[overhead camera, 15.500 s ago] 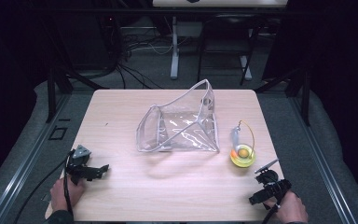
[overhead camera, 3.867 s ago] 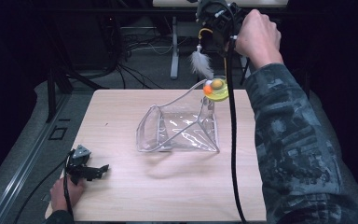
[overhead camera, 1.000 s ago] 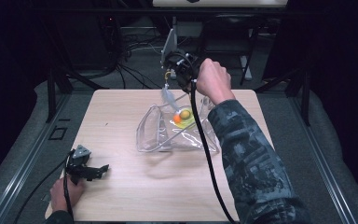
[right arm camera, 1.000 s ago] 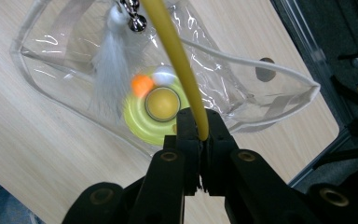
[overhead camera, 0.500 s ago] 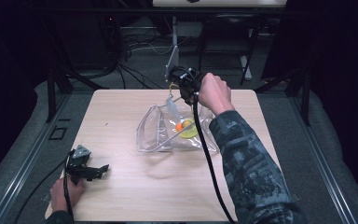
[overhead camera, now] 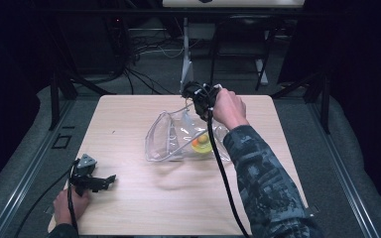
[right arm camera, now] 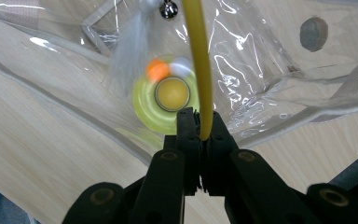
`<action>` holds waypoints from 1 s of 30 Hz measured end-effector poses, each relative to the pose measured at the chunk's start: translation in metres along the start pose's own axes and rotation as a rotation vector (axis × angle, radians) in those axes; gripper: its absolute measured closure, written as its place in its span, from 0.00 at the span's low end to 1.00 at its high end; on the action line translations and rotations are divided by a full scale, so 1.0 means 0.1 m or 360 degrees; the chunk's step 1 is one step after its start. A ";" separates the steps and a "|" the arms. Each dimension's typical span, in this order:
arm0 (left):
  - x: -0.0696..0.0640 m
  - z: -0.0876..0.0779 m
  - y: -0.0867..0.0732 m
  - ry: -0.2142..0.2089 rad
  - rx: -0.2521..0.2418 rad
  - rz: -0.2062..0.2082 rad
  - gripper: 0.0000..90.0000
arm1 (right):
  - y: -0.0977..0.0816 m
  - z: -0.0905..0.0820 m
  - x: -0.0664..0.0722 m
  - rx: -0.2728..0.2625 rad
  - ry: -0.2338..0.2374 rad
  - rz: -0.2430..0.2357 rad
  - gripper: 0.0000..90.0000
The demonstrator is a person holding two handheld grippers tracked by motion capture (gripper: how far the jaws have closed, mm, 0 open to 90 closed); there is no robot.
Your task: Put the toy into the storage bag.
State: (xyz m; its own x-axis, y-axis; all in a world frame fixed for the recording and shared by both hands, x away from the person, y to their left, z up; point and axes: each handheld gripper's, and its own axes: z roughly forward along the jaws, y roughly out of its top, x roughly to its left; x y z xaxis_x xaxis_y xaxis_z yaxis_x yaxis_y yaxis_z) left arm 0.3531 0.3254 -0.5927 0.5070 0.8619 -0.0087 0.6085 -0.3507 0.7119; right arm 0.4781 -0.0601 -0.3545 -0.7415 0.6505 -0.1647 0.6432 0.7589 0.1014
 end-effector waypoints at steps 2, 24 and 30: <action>0.00 0.00 0.00 0.0000 0.0000 0.0000 0.00 | -0.01 0.04 0.00 0.0011 0.0007 0.0007 0.97; 0.00 0.00 0.00 0.0000 0.0001 0.0006 0.00 | -0.01 0.24 -0.01 0.0072 0.0027 0.0036 0.94; 0.00 0.00 0.00 0.0000 0.0000 0.0001 0.00 | -0.04 0.08 0.00 0.0005 0.0010 0.0041 0.80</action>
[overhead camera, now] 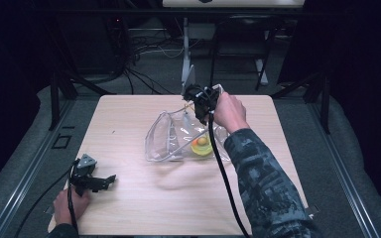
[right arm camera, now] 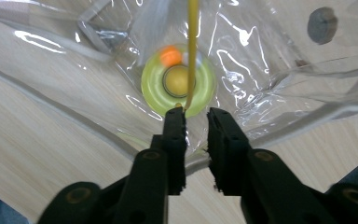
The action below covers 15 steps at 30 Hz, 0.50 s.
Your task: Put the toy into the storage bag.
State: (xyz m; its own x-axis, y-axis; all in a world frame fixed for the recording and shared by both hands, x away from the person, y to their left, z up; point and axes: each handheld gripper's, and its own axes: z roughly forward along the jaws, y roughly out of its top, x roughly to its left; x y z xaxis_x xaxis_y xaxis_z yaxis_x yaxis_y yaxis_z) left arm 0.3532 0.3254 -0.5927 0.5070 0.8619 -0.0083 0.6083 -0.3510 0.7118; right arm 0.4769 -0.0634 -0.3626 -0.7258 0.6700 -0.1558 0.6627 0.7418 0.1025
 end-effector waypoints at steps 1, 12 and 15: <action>0.00 0.00 0.00 0.0000 0.0000 -0.0001 0.00 | -0.01 -0.03 0.00 -0.0027 0.0005 0.0009 0.77; 0.00 0.00 0.00 -0.0001 0.0000 -0.0001 0.00 | -0.18 -0.40 -0.14 -0.0243 -0.0039 0.0116 0.20; 0.00 0.00 0.00 0.0000 0.0000 -0.0001 0.00 | -0.27 -0.45 -0.20 -0.0301 -0.0075 0.0163 0.11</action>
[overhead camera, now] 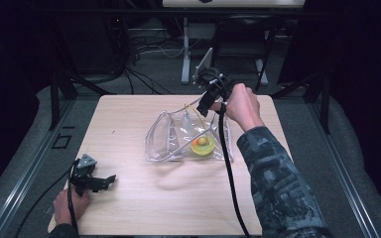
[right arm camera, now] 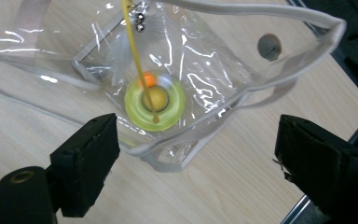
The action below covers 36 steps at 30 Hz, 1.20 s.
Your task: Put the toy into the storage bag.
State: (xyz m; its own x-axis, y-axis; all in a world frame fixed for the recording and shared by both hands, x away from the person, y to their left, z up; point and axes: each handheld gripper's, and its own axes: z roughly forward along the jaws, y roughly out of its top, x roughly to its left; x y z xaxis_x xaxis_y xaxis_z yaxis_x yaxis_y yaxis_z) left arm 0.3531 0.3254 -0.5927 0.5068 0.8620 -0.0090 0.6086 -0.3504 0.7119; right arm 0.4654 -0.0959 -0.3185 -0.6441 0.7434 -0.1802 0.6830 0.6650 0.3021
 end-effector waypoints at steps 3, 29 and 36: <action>0.00 0.00 0.00 0.0000 0.0000 0.0000 0.00 | -0.10 -0.05 -0.10 -0.0025 0.0003 0.0064 0.00; 0.00 0.00 0.00 0.0007 -0.0007 -0.0001 0.00 | -1.64 0.32 -0.59 -0.0041 0.0069 0.0438 0.00; 0.00 0.00 0.00 0.0007 -0.0007 0.0000 0.00 | -2.07 0.70 -0.51 0.0036 0.0131 0.0530 0.00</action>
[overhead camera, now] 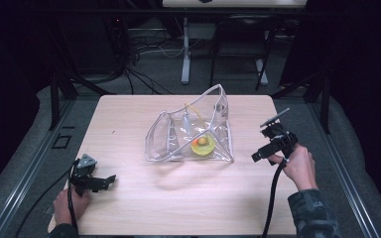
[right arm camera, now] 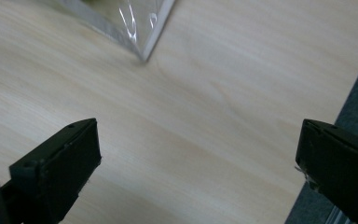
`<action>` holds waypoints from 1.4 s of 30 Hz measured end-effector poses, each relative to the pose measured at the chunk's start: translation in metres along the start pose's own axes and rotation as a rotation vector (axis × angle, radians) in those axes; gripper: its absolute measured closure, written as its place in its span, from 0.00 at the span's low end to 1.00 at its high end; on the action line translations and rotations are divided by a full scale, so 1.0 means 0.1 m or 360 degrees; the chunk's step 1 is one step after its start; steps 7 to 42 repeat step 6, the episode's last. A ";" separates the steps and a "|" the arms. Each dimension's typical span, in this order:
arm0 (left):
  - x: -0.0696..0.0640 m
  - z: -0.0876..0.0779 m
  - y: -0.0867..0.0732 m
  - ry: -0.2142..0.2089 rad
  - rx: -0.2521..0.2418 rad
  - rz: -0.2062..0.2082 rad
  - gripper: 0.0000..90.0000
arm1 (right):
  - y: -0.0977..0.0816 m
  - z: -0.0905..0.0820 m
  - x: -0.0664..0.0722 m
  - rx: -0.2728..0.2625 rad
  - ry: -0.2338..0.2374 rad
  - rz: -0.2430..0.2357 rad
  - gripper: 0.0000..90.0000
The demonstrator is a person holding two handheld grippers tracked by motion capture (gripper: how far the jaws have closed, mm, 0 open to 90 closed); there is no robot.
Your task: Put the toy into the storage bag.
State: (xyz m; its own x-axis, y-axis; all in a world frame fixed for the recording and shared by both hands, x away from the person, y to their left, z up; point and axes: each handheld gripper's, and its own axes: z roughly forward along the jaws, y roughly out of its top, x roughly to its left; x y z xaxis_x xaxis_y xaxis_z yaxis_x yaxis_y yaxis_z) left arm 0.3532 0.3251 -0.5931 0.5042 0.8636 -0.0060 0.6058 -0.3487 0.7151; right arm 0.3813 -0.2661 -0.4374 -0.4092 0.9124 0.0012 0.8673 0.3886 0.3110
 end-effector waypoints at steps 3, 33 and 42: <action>0.00 0.00 0.00 0.0000 0.0000 0.0000 0.00 | -0.16 0.18 -0.02 0.0020 0.0038 0.0030 0.00; 0.00 0.00 0.00 0.0000 0.0002 0.0003 0.00 | -0.28 0.32 -0.01 0.0035 0.0059 0.0048 0.00; 0.00 0.00 0.00 0.0000 0.0002 0.0003 0.00 | -0.28 0.32 -0.01 0.0035 0.0059 0.0048 0.00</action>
